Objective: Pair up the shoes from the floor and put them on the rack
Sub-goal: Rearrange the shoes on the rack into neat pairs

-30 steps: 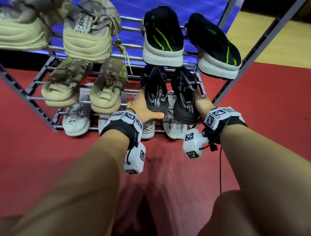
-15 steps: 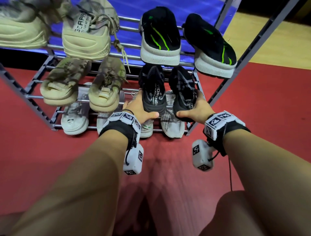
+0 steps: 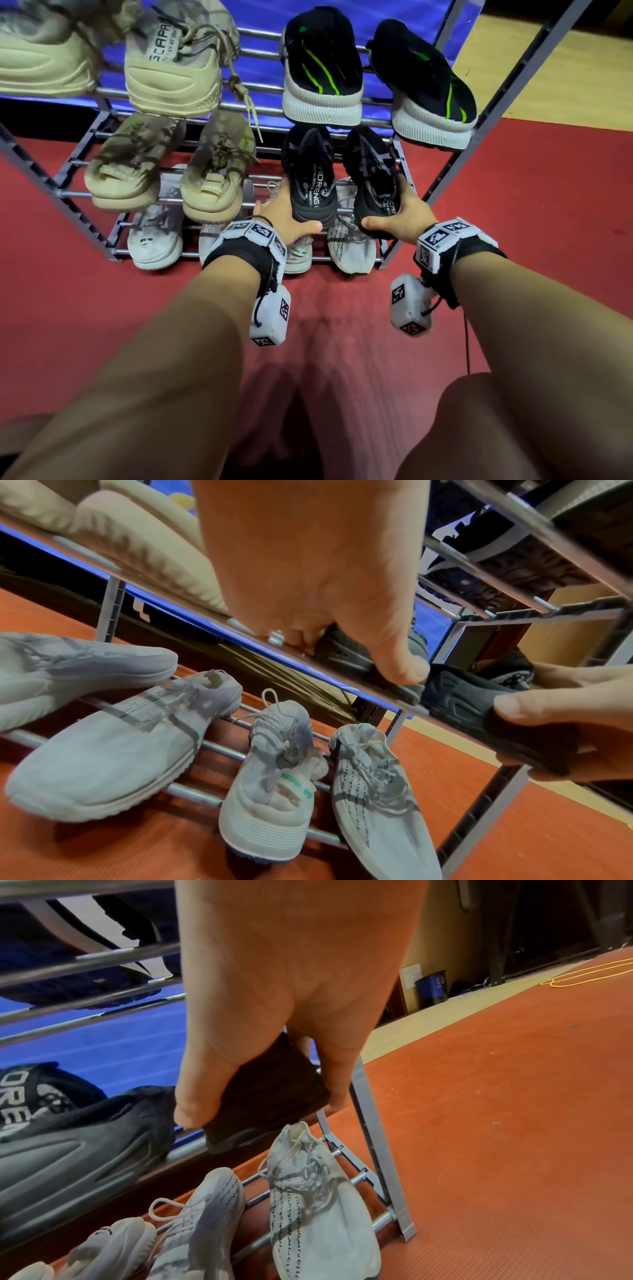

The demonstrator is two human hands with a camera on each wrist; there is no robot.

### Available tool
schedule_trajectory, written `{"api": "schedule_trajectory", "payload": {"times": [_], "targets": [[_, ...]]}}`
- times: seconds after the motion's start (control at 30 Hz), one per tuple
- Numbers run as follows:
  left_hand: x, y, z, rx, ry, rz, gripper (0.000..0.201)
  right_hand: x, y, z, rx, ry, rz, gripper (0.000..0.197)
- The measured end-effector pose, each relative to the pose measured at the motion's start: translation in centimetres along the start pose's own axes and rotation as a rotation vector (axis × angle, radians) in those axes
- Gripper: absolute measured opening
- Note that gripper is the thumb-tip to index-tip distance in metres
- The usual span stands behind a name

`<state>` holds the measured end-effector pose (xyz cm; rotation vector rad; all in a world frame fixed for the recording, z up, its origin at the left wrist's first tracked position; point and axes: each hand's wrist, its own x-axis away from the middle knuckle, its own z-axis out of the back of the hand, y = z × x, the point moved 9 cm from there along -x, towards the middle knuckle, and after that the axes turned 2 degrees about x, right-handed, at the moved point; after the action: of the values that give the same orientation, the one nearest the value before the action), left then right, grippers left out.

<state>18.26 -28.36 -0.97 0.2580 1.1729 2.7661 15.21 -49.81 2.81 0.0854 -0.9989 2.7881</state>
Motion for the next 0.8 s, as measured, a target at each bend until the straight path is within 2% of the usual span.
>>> {"api": "schedule_trajectory", "payload": {"times": [0.13,0.23,0.3,0.33,0.4,0.47,0.5,0.6,0.63,0.7,0.8], "targets": [[1.5,0.3,1.3,-0.009,0.139,-0.043,0.096,0.0,0.2,0.0,-0.005,-0.019,-0.041,0.107],[2.9,-0.5,1.6,-0.008,0.18,0.006,0.069,0.9,0.6,0.9,0.103,0.061,-0.165,0.109],[3.1,-1.5,1.1,0.069,0.125,0.06,0.044,1.9,0.0,2.0,0.198,0.153,-0.166,0.092],[3.1,-2.1,0.8,0.065,0.082,0.09,0.035,2.5,-0.8,2.4,0.23,0.187,-0.117,0.079],[3.2,-3.9,-0.3,-0.049,-0.05,0.164,0.028,3.8,-3.4,2.4,0.304,0.208,0.053,0.049],[3.6,-5.9,-1.4,-0.196,-0.198,0.228,0.037,5.6,-6.2,0.8,0.426,0.134,0.241,0.025],[3.7,-6.6,-1.8,-0.255,-0.253,0.246,0.043,6.5,-7.0,-0.7,0.492,0.059,0.316,0.02],[3.2,-7.1,-2.0,-0.293,-0.284,0.283,0.053,8.3,-6.5,-6.7,0.741,-0.265,0.422,0.023],[2.8,-7.1,-2.0,-0.272,-0.26,0.305,0.053,8.3,-5.3,-8.2,0.818,-0.366,0.389,0.025],[2.2,-7.2,-1.9,-0.202,-0.195,0.339,0.057,7.4,-2.5,-9.7,0.867,-0.491,0.222,0.033],[1.4,-8.2,-2.0,-0.087,-0.101,0.384,0.064,5.5,0.8,-10.2,0.78,-0.528,-0.007,0.044]]}}
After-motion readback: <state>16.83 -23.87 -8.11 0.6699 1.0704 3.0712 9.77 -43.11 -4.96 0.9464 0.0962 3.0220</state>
